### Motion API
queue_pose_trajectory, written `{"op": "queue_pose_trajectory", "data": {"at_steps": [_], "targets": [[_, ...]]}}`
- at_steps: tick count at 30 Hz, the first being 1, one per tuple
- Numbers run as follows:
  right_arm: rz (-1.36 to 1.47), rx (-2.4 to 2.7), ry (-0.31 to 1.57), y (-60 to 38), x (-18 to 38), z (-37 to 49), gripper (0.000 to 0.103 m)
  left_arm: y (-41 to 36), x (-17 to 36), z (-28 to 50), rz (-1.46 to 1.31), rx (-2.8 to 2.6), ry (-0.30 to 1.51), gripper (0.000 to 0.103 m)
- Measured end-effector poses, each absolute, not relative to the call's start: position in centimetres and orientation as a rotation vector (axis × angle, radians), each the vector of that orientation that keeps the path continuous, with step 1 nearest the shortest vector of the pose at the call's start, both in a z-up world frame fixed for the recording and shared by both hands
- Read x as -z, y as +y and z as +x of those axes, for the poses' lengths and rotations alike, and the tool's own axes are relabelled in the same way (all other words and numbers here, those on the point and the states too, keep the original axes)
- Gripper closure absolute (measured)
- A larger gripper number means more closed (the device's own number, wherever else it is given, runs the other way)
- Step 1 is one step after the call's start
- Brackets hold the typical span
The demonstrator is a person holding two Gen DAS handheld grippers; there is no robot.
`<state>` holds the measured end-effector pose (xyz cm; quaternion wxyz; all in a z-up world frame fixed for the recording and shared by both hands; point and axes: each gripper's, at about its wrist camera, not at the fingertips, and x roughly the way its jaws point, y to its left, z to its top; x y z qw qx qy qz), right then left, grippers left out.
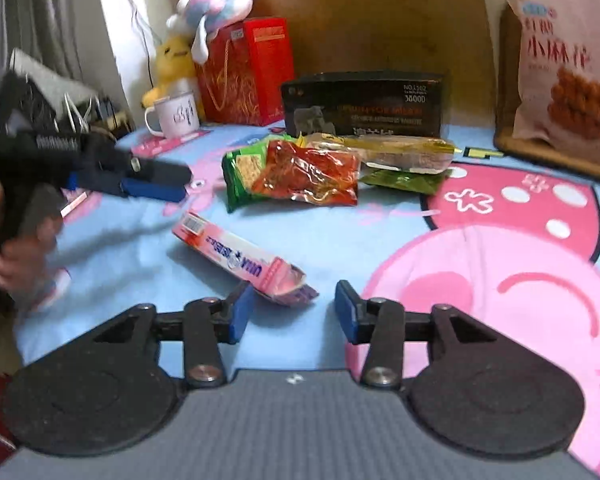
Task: Organize snacks
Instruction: 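Grasp the pink candy box with the left tool, then lower the pink candy box into the tin box and release it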
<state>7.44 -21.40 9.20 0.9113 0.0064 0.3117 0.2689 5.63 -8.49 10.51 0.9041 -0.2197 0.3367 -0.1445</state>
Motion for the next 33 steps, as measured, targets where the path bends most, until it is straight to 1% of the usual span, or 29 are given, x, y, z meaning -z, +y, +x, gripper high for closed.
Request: {"op": "queue_pose_trajectory", "data": {"at_steps": [5,6,7,8,9,10,11,13,16,19,21,23,24,26,27,28,29,30,31,33], "targets": [[-0.077,-0.590,0.633,-19.3,-8.9,7.5,0.052,-6.5,-9.7,6.0,-0.399,0.350,0.755,0.035],[-0.103,-0.588,0.620,-19.0,-8.8,7.4,0.052,-6.3,-9.3,6.3,-0.392,0.353,0.767,0.037],[-0.123,-0.587,0.607,-18.7,-8.6,7.4,0.052,-6.0,-8.8,6.6,-0.394,0.360,0.785,0.042],[-0.133,-0.585,0.599,-18.4,-8.6,7.5,0.055,-5.5,-8.8,6.7,-0.393,0.360,0.767,0.046],[-0.137,-0.575,0.594,-18.2,-8.6,7.5,0.061,-5.2,-9.3,6.2,-0.366,0.366,0.772,0.048],[-0.147,-0.562,0.591,-18.0,-8.6,7.6,0.065,-4.7,-9.6,6.0,-0.339,0.357,0.775,0.051],[-0.151,-0.559,0.591,-18.0,-8.8,7.6,0.065,-3.7,-10.0,4.7,-0.326,0.372,0.772,0.051],[-0.150,-0.554,0.574,-18.1,-9.5,7.7,0.065,-2.3,-11.4,4.8,-0.336,0.385,0.738,0.051],[-0.140,-0.544,0.492,-18.6,-11.9,8.6,0.065,0.0,-14.8,5.8,-0.307,0.402,0.631,0.051],[-0.141,-0.527,0.407,-18.9,-14.7,11.9,0.065,2.7,-18.3,7.8,-0.265,0.375,0.528,0.050],[-0.150,-0.509,0.369,-18.9,-16.1,15.1,0.065,4.6,-19.7,10.6,-0.243,0.350,0.484,0.050],[-0.149,-0.488,0.364,-18.9,-17.2,19.1,0.065,6.1,-20.2,14.3,-0.263,0.308,0.494,0.050],[-0.150,-0.480,0.371,-18.8,-17.5,21.0,0.065,5.5,-19.9,15.5,-0.280,0.298,0.502,0.050],[-0.162,-0.463,0.390,-18.2,-17.5,24.5,0.064,7.8,-20.4,17.2,-0.313,0.262,0.513,0.050],[-0.168,-0.459,0.400,-17.8,-17.3,25.8,0.064,8.0,-20.2,16.8,-0.318,0.248,0.518,0.050],[-0.170,-0.451,0.414,-17.6,-17.0,27.2,0.063,7.4,-19.6,17.6,-0.321,0.235,0.526,0.049],[-0.167,-0.433,0.425,-17.4,-16.6,28.2,0.059,7.8,-18.9,18.1,-0.322,0.223,0.536,0.044],[-0.163,-0.406,0.433,-17.3,-16.2,28.9,0.057,8.2,-18.6,18.3,-0.320,0.199,0.553,0.041],[-0.154,-0.383,0.445,-17.5,-16.0,29.6,0.053,6.5,-18.3,18.3,-0.322,0.171,0.572,0.040],[-0.088,-0.361,0.447,-18.8,-15.9,29.3,0.052,6.8,-18.0,16.4,-0.360,0.191,0.565,0.040]]}}
